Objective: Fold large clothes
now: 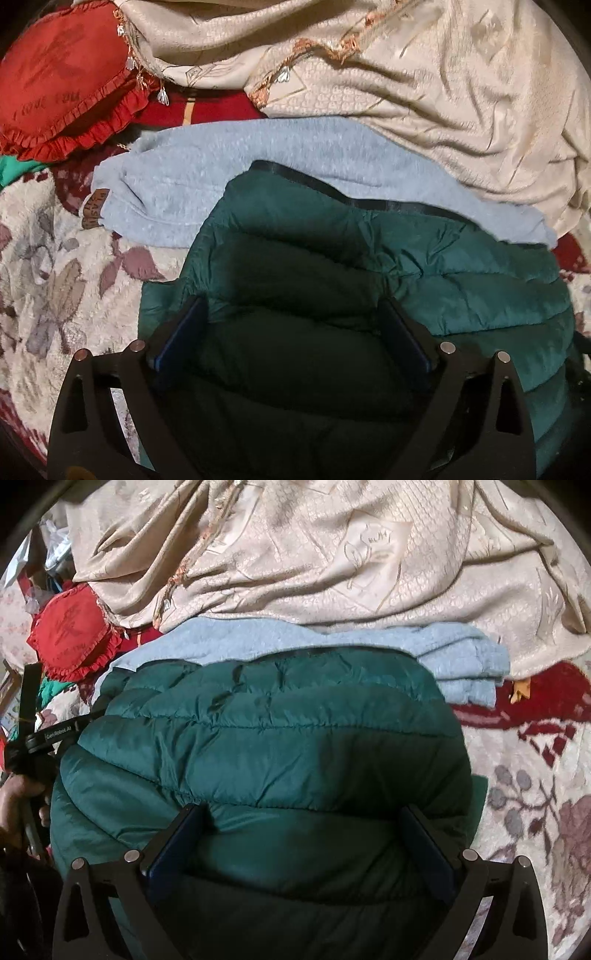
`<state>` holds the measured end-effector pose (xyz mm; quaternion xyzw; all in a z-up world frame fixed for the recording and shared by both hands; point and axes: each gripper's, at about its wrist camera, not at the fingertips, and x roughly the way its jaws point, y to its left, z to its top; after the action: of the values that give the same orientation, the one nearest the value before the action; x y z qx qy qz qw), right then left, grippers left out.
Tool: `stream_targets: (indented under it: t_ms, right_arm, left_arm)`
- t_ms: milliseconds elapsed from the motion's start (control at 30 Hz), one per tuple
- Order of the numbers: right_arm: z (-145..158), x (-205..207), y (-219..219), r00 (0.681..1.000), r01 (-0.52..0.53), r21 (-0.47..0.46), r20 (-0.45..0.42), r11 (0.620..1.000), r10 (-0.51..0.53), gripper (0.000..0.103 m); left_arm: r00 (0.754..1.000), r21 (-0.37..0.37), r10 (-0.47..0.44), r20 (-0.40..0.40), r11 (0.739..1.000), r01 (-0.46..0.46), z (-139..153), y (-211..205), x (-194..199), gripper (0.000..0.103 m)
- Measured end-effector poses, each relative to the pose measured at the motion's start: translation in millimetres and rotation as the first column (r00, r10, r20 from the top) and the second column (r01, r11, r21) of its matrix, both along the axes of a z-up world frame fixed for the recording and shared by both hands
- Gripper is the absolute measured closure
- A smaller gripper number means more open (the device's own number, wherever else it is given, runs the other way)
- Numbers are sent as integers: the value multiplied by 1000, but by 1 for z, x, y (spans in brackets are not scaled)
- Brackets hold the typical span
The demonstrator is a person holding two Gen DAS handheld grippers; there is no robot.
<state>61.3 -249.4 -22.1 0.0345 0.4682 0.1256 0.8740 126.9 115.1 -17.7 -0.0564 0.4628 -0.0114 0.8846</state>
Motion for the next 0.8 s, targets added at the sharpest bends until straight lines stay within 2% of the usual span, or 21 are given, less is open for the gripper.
stream_targets:
  t_ms: [67,133,233,333,433,500,633,700,800]
  right_arm:
    - [18,-11,-9,997,24,3,80,1000,-24,1]
    - [35,-27,-30,984,78,57,157,995,-86,1]
    - [36,-44,-66,973,136,183,162,974,-166,1]
    - [14,-47,-91,979,174,247,60,953,-194,1]
    - [-8,-44,-100,985,173,263,-36,949,-170,1]
    - [-30,-37,-100,979,181,275,-139,944,-147,1]
    - [-43,-30,-106,974,195,376,-185,906,-133,1]
    - [-53,-19,-108,971,184,438,-220,880,-94,0]
    - [-61,-4,-113,969,171,488,-240,856,-57,0]
  left_arm:
    - [1000,-44,-5,22,999,6,14,11,-10,9]
    - [999,-85,-13,52,996,17,27,22,-24,9]
    - [993,-79,-31,110,996,40,38,50,-54,9]
    - [996,-134,-49,74,989,59,25,75,-68,9]
    - [997,-203,-75,9,976,75,5,88,-71,9]
    - [993,-256,-115,-30,961,104,-5,87,-71,9]
    - [987,-322,-154,-46,937,132,-14,82,-59,7]
    - [985,-402,-159,-73,908,117,-21,88,-44,4]
    - [977,-462,-187,-106,879,118,-28,92,-28,1]
